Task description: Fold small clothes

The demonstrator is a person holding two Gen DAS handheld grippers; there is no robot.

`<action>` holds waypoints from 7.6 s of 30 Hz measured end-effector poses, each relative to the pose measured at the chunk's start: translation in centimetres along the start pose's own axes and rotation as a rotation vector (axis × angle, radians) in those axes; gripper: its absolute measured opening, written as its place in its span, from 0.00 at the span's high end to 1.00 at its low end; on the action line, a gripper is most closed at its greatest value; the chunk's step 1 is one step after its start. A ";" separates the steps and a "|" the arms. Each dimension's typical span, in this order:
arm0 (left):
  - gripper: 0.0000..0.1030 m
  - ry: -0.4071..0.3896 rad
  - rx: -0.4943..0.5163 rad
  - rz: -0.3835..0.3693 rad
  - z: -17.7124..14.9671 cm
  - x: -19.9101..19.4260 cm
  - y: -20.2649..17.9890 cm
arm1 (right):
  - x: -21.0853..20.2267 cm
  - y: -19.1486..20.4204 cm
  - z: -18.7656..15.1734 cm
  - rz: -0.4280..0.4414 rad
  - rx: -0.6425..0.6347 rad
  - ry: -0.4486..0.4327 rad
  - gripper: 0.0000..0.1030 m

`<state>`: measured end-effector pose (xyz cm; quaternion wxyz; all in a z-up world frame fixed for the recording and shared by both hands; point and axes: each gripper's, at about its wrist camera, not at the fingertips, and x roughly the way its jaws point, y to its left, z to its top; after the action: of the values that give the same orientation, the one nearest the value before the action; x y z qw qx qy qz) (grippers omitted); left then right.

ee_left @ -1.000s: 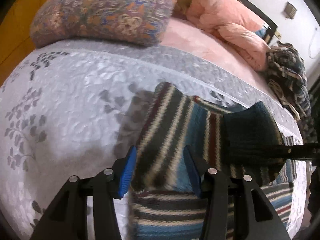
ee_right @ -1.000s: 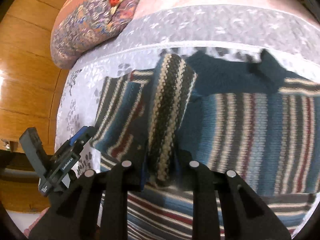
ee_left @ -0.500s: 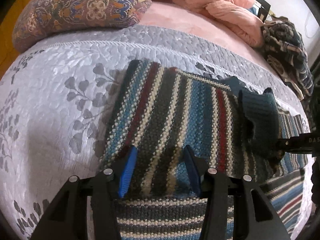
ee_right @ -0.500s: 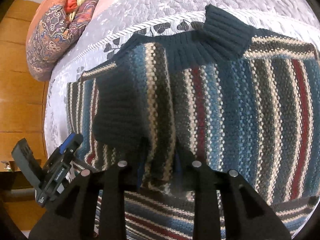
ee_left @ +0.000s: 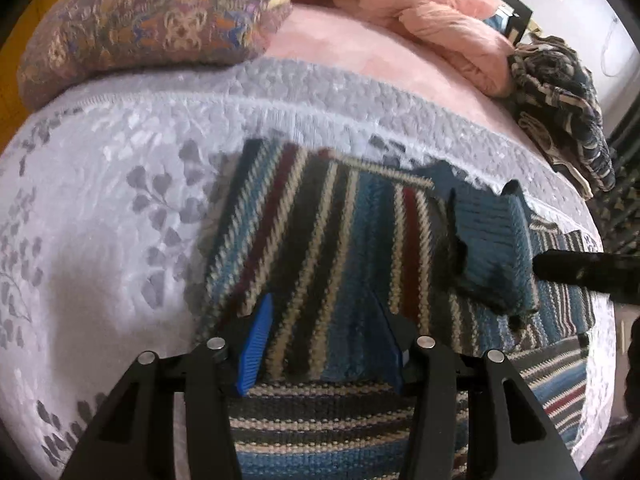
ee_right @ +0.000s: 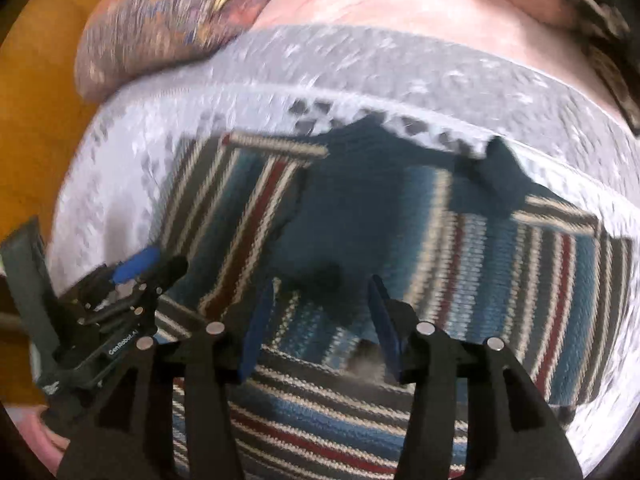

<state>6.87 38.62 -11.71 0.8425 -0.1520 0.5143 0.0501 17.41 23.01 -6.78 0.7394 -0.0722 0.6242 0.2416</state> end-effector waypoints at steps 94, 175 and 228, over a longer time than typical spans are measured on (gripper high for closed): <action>0.42 -0.033 0.175 0.039 -1.3 -0.1 -10.1 | -5.6 -16.4 -6.6 0.149 0.321 -0.150 0.80; 0.36 0.444 -0.055 0.190 -28.4 -10.7 2.5 | -7.7 -16.3 -43.0 0.019 0.462 0.286 0.51; 0.91 0.161 -0.232 -0.107 -14.7 -5.4 2.5 | -4.0 -24.5 -25.6 0.437 0.660 0.027 0.92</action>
<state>-8.80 36.84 -13.68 0.7769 -0.2789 0.5621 0.0519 5.21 -9.88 -13.08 0.6458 0.3004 0.6788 0.1786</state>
